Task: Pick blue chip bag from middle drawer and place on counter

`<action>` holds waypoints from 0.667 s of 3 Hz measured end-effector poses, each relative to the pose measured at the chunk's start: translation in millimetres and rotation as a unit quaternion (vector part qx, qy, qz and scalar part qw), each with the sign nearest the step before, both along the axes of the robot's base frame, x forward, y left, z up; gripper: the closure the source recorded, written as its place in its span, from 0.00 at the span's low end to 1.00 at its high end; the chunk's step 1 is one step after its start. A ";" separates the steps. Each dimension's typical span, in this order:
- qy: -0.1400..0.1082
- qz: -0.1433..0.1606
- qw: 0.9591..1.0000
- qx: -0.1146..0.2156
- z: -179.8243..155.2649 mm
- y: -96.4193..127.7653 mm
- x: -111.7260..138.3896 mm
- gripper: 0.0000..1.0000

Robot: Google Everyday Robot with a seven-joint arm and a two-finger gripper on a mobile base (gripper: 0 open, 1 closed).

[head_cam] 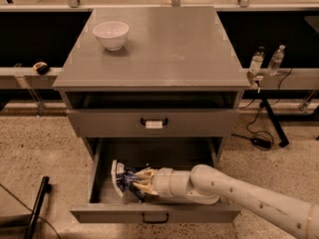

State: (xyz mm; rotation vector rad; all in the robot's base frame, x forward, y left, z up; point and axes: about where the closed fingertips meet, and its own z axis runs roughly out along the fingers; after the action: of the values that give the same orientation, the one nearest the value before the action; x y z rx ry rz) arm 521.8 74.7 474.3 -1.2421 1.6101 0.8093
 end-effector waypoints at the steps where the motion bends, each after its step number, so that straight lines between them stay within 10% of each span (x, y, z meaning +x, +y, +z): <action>1: -0.032 0.062 0.997 0.017 73.5 -13.9 -37.6 1.00; 2: -0.054 0.117 0.992 0.005 145.3 -28.9 -65.8 1.00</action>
Offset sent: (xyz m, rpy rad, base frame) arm -0.0967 -0.0541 0.2408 -0.0375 -0.1775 0.3691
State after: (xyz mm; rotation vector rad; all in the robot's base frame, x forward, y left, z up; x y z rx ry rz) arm 456.0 45.8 619.7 -1.4623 1.3884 0.8766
